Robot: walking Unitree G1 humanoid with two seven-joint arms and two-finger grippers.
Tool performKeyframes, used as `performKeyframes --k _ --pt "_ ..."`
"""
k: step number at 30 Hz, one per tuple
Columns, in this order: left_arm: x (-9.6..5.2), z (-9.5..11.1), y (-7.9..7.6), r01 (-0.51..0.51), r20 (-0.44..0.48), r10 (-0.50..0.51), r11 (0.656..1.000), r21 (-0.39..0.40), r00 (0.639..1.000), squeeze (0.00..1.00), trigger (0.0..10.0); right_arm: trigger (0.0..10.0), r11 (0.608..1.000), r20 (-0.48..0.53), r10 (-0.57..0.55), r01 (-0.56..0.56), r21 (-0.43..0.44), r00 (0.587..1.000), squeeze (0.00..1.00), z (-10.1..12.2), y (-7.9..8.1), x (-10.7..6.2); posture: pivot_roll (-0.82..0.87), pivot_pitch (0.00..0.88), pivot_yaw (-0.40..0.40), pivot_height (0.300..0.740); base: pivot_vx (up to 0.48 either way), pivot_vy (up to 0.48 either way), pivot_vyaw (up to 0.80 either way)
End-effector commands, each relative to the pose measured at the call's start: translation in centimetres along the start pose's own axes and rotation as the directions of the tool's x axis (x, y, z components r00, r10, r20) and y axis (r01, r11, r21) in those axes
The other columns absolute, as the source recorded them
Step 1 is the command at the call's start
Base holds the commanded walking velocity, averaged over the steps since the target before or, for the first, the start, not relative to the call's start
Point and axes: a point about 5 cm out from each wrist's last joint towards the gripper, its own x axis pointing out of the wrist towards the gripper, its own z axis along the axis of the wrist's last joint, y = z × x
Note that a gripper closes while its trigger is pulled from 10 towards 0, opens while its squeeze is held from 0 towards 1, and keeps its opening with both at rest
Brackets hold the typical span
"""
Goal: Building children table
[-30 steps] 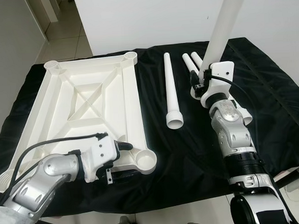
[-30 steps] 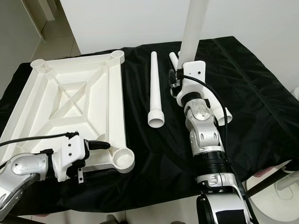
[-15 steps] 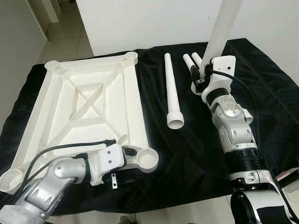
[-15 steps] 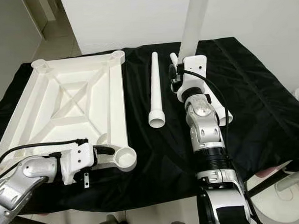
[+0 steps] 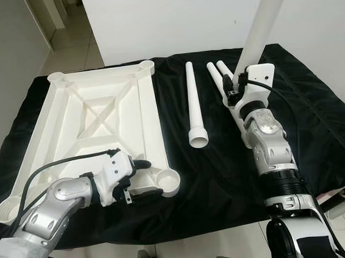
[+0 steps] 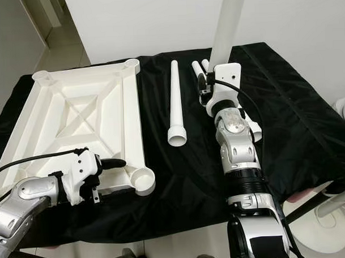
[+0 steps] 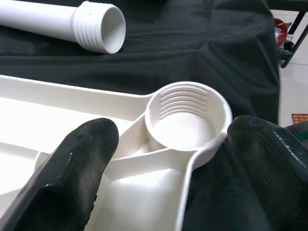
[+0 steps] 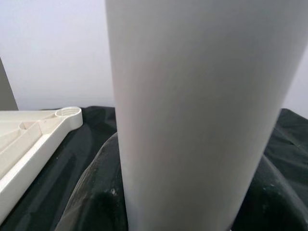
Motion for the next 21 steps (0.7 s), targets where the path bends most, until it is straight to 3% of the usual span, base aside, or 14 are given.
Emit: performKeyframes --k 1,5,7,15,19,21 --pt "-0.7 -0.6 -0.2 -0.026 -0.029 0.026 1.0 0.006 0.999 0.0 10.0 10.0 1.0 0.02 0.02 -0.02 0.006 1.0 0.0 0.4 0.5 0.4 -0.07 0.019 0.069 0.74 0.0 0.0 0.0" --pt "-0.7 -1.5 -0.7 -0.005 -0.094 0.007 1.0 0.022 0.996 0.0 10.0 10.0 1.0 0.021 0.026 -0.026 0.0 0.999 0.0 0.5 0.6 0.5 -0.07 0.017 0.067 0.74 0.0 0.0 0.0" --pt "-0.7 -2.8 -1.4 0.034 -0.176 -0.026 0.999 0.04 0.984 0.0 10.0 10.0 1.0 0.023 0.031 -0.031 -0.002 0.999 0.0 0.5 0.6 0.5 -0.07 0.02 0.067 0.74 0.0 0.0 0.0" --pt "-1.5 -2.9 -1.9 0.06 -0.188 -0.056 0.998 0.015 0.981 0.0 10.0 10.0 1.0 0.022 0.029 -0.029 -0.005 0.999 0.0 0.4 0.5 0.5 -0.06 0.019 0.063 0.74 0.0 0.0 0.0" --pt "-1.3 -2.9 -2.0 0.066 -0.193 -0.06 0.997 0.026 0.979 0.0 10.0 10.0 1.0 0.023 0.031 -0.031 -0.001 0.999 0.0 0.5 0.6 0.5 -0.06 0.018 0.063 0.74 0.0 0.0 0.0" --pt "-0.3 -2.8 -2.1 0.058 -0.182 -0.053 0.998 0.025 0.982 0.0 10.0 10.0 0.999 0.023 0.036 -0.036 0.0 0.999 0.0 0.5 0.7 0.5 -0.07 0.018 0.063 0.74 0.0 0.0 0.0"
